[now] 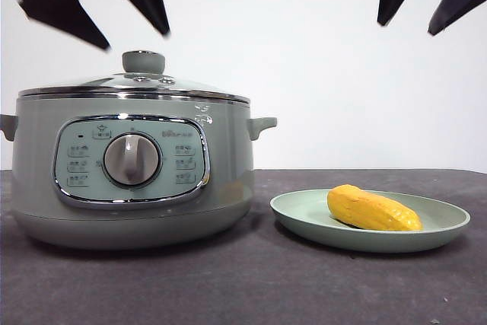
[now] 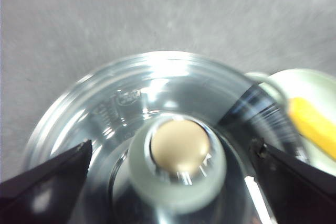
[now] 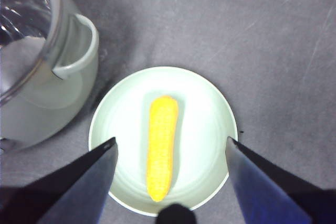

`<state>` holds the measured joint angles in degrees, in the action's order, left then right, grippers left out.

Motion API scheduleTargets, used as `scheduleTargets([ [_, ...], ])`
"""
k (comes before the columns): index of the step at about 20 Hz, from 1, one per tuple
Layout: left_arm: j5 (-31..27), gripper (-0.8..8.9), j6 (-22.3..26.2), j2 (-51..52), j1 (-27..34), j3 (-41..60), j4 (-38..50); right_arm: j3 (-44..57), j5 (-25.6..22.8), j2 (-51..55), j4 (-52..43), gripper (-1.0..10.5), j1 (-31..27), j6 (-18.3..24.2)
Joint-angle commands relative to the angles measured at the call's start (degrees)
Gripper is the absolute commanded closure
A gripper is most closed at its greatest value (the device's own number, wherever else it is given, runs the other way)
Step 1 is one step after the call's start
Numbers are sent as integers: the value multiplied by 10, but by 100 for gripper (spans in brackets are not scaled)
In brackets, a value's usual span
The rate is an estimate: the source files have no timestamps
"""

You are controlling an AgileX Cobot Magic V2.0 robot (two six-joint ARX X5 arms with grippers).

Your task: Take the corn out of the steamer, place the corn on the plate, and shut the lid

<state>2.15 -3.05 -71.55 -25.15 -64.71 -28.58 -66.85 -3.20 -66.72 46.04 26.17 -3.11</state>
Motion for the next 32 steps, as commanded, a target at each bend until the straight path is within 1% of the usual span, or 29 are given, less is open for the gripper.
scheduleTargets([
  [1, 14, 394, -1, 51, -6, 5, -47, 4, 0, 28, -3, 613, 1, 2],
  [2, 14, 541, 8, 72, -9, 5, -70, 4, -1, 43, -3, 696, 1, 1],
  [3, 14, 710, 15, 90, -11, 5, -91, 4, -1, 58, -2, 811, 1, 0],
  [4, 13, 843, 18, 106, -15, 5, -111, 6, -1, 74, -2, 896, 2, 1],
  [5, 9, 822, 18, 121, -19, 5, -123, 12, -2, 93, -5, 944, 2, 1],
  [6, 3, 822, 18, 135, -23, 7, -127, 26, -2, 114, -16, 955, 2, 1],
  [8, -30, 822, 18, 169, -38, 25, -113, 73, -2, 164, -56, 955, 2, 0],
  [10, -60, 822, 18, 215, -59, 70, -67, 139, -2, 218, -116, 955, 2, 0],
  [13, -103, 822, 16, 291, -82, 174, 18, 238, -2, 296, -219, 956, 2, -2],
  [15, -115, 822, 17, 336, -89, 236, 67, 282, -1, 338, -268, 953, 2, -24],
  [16, -112, 821, 12, 348, -89, 250, 73, 286, -2, 344, -265, 946, 2, -34],
  [18, -112, 817, -6, 350, -89, 251, 46, 286, -4, 344, -263, 946, 1, -37],
  [22, -111, 817, -6, 343, -89, 251, -6, 286, -36, 344, -254, 946, 1, -32],
  [27, -111, 817, -6, 338, -89, 251, -42, 286, -32, 342, -239, 946, 1, -32],
  [32, -111, 817, -6, 338, -89, 251, -42, 286, -32, 342, -228, 946, 1, -32],
])
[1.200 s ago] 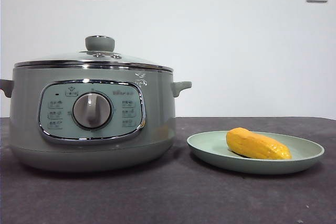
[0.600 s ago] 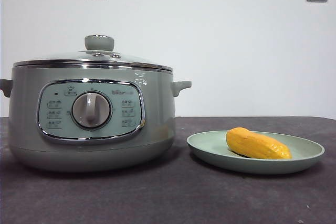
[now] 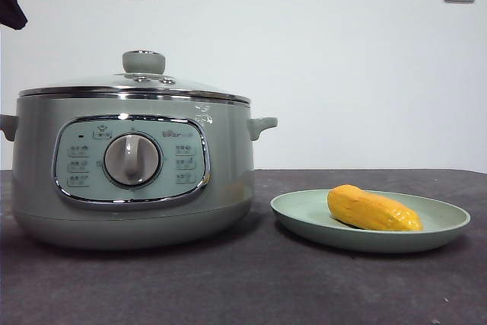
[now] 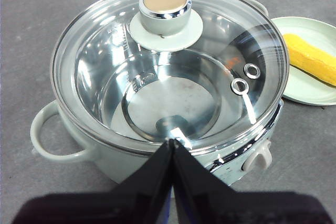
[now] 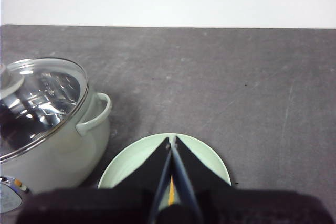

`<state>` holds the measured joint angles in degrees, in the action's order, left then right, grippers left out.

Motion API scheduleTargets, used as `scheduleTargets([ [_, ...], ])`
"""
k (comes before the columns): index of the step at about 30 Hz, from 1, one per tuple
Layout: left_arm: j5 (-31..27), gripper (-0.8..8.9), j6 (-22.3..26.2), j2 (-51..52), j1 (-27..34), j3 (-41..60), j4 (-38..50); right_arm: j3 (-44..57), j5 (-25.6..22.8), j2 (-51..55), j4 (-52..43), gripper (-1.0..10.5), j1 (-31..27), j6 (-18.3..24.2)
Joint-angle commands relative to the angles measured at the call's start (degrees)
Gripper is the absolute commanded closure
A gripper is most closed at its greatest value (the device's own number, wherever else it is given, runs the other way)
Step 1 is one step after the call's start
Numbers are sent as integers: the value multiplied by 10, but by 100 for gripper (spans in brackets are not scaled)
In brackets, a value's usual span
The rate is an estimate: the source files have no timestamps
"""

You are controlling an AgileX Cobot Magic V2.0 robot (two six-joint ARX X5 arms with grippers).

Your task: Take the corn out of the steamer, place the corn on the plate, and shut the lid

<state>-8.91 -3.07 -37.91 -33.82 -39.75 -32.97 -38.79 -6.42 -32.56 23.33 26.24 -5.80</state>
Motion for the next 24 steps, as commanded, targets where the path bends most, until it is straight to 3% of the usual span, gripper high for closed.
scheduleTargets([
  [1, -1, 817, -5, 2, -2, 1, 2, 5, 0, 0, -1, 946, 0, -5],
  [7, 1, 817, 23, 106, 31, 2, 6, 5, 0, 0, -1, 946, 0, -5],
  [12, 1, 817, 23, 227, 164, 22, 26, 5, 0, 0, -1, 946, 0, -5],
  [17, 4, 817, 23, 289, 253, 114, 79, 5, 0, 0, -1, 946, 0, -5],
  [24, 9, 817, 19, 338, 295, 273, 192, 5, 0, 0, -1, 946, 0, -5],
])
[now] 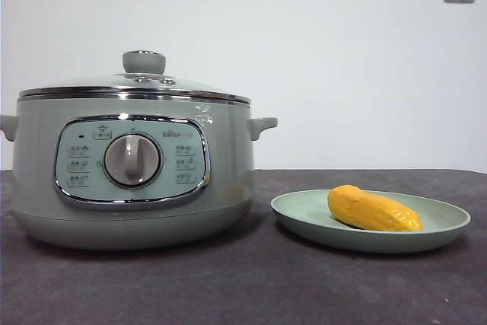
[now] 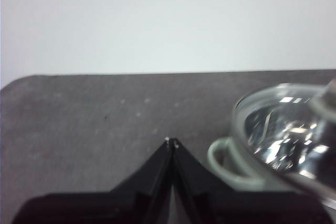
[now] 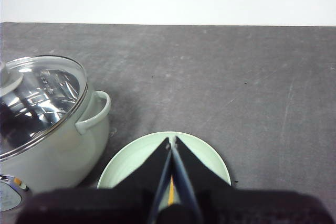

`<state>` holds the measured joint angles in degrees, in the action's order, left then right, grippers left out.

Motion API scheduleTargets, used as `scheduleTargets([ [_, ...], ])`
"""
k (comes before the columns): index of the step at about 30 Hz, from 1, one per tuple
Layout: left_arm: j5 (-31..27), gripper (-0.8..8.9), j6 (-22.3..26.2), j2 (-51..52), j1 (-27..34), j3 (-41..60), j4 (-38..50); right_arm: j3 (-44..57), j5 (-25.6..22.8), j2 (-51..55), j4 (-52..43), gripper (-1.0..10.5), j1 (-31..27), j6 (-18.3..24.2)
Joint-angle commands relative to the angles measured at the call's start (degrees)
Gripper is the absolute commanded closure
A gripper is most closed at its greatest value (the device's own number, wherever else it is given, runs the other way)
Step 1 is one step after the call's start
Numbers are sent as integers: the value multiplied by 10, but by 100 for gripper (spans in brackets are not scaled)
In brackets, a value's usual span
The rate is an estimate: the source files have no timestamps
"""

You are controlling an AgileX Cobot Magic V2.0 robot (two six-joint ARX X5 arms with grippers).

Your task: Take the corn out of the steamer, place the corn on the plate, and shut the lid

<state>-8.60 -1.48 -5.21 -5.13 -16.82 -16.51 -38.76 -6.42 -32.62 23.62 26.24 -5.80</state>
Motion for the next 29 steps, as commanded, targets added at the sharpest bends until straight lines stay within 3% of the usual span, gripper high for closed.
scheduleTargets([
  [1, 14, 817, 2, 15, 11, 60, 37, 5, 0, 0, -4, 946, 0, -5],
  [11, 58, 817, -2, 47, 23, 165, 61, 5, 0, 0, -4, 946, 0, -5],
  [29, 59, 817, -2, 50, 23, 166, 62, 5, 0, 0, -3, 946, 0, -5],
])
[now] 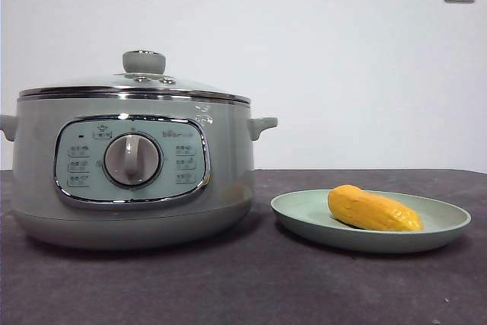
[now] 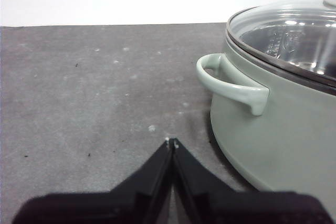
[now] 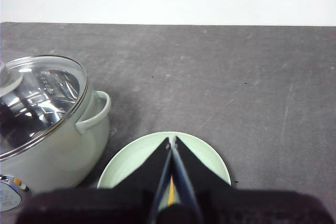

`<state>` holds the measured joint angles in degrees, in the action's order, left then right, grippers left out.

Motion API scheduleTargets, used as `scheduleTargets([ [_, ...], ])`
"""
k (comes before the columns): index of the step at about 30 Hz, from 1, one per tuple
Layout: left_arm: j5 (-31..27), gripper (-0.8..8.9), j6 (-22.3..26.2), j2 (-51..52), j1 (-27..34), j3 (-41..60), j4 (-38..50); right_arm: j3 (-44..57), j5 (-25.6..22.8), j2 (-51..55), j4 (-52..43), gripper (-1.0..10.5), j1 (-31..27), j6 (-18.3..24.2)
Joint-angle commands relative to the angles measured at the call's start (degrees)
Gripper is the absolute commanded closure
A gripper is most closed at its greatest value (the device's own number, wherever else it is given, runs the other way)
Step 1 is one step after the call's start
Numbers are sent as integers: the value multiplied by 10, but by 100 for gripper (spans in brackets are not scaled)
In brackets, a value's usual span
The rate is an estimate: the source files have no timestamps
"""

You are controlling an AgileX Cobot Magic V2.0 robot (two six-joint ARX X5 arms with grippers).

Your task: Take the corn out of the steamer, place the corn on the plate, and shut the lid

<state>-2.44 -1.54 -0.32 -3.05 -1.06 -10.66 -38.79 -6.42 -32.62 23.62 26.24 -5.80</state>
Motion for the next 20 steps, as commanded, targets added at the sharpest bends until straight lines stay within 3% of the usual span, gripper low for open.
scheduleTargets([
  [1, -2, 817, -2, 1, 2, 9, 3, 5, 0, 0, -3, 946, 0, -5],
  [13, -2, 817, -2, 1, 2, 9, 3, 5, 0, 1, 0, 946, 0, -5],
  [20, -2, 817, -2, 1, 2, 9, 3, 34, 9, 71, 4, 946, -62, 65],
])
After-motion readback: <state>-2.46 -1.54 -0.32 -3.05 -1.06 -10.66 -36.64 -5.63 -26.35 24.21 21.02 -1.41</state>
